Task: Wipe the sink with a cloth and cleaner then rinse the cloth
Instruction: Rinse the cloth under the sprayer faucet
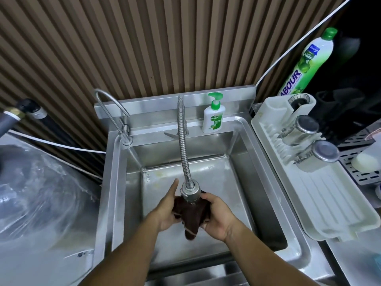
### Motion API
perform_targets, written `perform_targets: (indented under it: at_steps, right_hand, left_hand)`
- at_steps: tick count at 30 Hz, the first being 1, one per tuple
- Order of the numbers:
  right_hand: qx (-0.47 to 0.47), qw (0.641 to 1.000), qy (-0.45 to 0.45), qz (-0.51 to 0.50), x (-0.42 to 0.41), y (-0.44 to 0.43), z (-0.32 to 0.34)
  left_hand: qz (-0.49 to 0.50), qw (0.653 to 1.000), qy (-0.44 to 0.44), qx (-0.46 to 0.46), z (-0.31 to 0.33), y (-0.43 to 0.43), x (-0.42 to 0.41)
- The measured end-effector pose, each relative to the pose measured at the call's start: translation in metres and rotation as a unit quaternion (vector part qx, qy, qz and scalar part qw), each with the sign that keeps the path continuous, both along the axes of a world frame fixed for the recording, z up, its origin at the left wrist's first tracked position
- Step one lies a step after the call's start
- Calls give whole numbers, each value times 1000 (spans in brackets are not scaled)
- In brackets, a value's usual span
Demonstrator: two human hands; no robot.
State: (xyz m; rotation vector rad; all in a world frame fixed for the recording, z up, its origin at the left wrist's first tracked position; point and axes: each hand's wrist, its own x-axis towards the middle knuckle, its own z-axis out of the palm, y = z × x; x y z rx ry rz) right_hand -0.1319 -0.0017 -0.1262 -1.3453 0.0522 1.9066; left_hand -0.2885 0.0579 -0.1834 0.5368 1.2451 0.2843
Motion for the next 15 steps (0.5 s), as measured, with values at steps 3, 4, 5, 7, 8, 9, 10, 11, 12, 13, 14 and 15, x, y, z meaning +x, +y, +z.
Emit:
perform_targets:
  at_steps: [3,4,5,7,8,9,10,11,12,13,14,15]
  right_hand:
    - [7,1000,-18,11,-1,-1,-1]
    - [13,999,-31,17,-1,-2,-1]
    - [22,998,-48,28,0,-3,-1]
    - [42,992,-103,60,1,-5,0]
    - [55,985,-141,81,3,-6,0]
    - [70,977,-176,101,4,-6,1]
    - [85,968,-202,118,6,-6,2]
    - [97,962,-219,132,6,-6,5]
    - [106,959,-223,139,7,-6,7]
    - [113,958,-220,142,7,-5,9]
    - [119,959,-215,143,7,-5,10]
    - [124,959,-210,143,7,-4,11]
  left_hand:
    - [61,997,-34,44,9,-27,-2]
    - [76,993,-28,85,16,-32,-2]
    - [83,988,-16,126,23,-36,-1]
    - [78,977,24,197,33,-40,-1]
    - [70,969,55,228,37,-41,-1]
    - [63,961,83,254,40,-42,0]
    - [62,955,105,271,43,-43,2]
    - [66,951,115,279,47,-43,4]
    - [70,950,117,282,49,-44,6]
    - [75,951,111,280,50,-44,8]
    - [88,954,97,271,51,-43,11]
    - [110,959,73,250,52,-43,12]
